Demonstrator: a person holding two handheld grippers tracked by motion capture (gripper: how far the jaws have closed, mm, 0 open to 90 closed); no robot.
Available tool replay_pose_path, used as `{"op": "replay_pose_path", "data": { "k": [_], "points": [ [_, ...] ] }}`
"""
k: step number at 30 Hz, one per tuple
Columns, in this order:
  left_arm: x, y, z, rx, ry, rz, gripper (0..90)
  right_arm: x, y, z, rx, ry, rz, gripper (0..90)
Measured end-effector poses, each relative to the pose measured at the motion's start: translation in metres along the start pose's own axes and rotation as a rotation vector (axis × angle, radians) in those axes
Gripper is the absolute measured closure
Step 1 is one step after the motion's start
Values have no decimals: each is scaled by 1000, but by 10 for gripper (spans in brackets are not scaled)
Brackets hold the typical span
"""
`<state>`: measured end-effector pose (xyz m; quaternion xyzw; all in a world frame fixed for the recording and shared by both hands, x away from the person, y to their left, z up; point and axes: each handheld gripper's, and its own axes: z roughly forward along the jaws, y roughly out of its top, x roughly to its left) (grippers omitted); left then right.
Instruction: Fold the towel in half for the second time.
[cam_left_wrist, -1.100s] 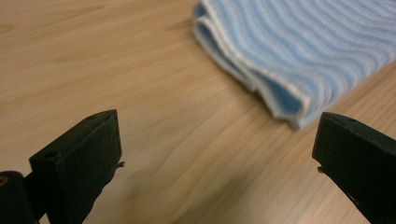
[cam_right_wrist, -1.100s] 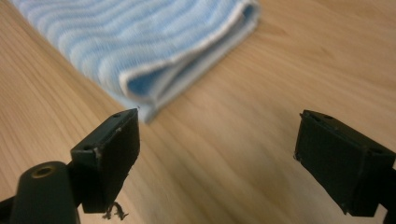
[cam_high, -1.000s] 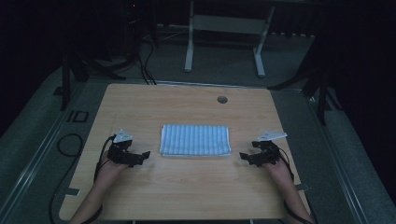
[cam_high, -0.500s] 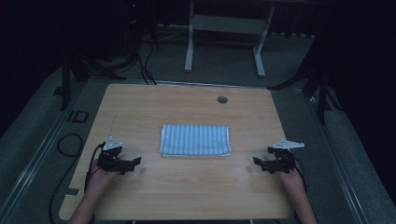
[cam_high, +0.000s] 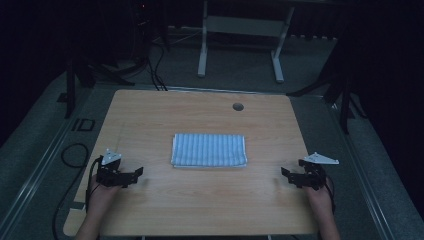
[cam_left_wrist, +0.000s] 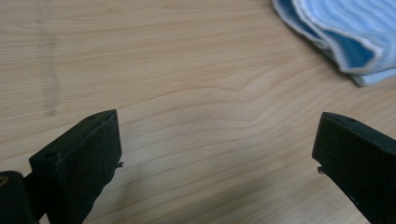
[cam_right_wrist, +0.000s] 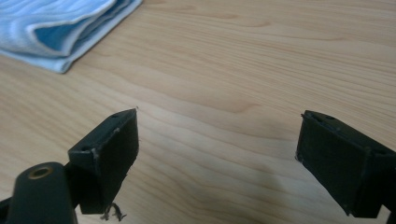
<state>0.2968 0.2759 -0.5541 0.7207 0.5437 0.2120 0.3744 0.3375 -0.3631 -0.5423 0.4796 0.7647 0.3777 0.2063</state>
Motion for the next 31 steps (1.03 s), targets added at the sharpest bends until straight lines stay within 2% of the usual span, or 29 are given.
{"op": "replay_pose_path", "data": {
  "k": [4, 7, 12, 14, 15, 16, 19, 22, 25, 31],
  "points": [
    [5, -1, -3, -10, 15, -23, 13, -6, -2, -3, -3, -44, 29, 125],
    [8, -2, -4, -9, 19, -33, 13, -9, -3, -6, -30, -65, 61, 125],
    [12, -4, -6, -24, 50, -65, 13, -8, -3, -5, -30, -92, 54, 125],
    [13, -4, -5, -16, 64, -96, 13, -8, -3, -5, -35, -94, 51, 124],
    [14, -5, -5, -27, 75, -126, 13, -8, -3, -5, -35, -94, 53, 125],
    [15, -6, -6, -32, 86, -137, 13, -9, -3, -5, -40, -95, 58, 125],
    [16, -6, -8, -45, 123, -145, 13, -11, -3, -7, -49, -104, 74, 135],
    [18, -8, -9, -51, 147, -150, 13, -13, -4, -7, -55, -134, 86, 137],
    [18, -8, -9, -59, 149, -152, 13, -14, -4, -9, -68, -120, 102, 137],
    [17, -9, -8, -48, 147, -143, 13, -16, -4, -9, -62, -125, 113, 137]
  ]
}}
